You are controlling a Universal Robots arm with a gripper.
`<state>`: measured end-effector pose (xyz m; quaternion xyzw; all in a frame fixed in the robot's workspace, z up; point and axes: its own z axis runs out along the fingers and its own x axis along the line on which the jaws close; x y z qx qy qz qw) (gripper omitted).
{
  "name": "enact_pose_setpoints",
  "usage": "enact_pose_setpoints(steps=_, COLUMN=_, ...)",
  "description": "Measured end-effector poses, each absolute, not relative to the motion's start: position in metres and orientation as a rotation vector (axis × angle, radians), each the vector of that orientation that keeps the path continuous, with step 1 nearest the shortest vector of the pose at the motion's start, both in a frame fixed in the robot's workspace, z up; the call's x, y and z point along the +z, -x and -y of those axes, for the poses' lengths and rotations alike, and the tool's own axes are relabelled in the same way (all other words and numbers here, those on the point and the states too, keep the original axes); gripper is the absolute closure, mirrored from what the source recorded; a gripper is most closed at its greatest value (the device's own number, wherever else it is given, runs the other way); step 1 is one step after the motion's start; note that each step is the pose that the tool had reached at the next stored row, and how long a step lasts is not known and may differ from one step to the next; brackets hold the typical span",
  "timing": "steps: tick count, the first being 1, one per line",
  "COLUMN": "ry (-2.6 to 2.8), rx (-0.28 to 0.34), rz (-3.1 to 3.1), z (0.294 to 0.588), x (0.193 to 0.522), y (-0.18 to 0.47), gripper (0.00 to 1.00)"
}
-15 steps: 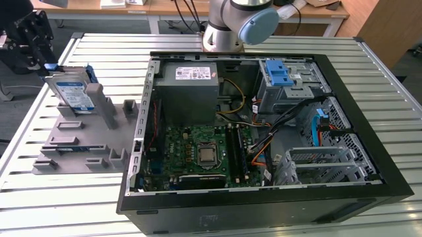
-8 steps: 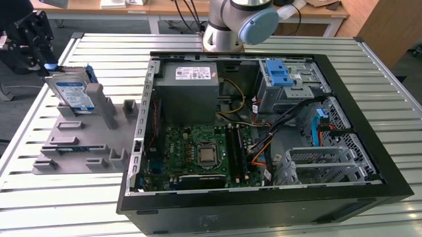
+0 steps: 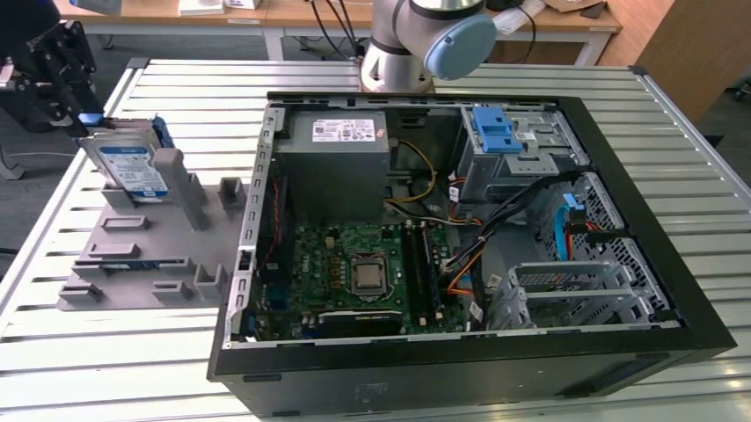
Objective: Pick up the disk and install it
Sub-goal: 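Pick up the disk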
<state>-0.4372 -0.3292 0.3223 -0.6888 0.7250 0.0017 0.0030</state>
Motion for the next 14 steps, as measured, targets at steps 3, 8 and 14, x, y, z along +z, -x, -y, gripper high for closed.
enact_pose_setpoints(steps=3, ry=2.160, rx=0.004, rz=-2.275, z=0.327, x=0.318, y=0.437, gripper=0.49)
enact_pose_setpoints(steps=8, ry=2.161, rx=0.006, rz=-2.286, z=0.322, x=0.310, y=0.437, gripper=0.49)
enact_pose_setpoints(steps=14, ry=2.163, rx=0.011, rz=-2.290, z=0.323, x=0.300, y=0.438, gripper=0.49)
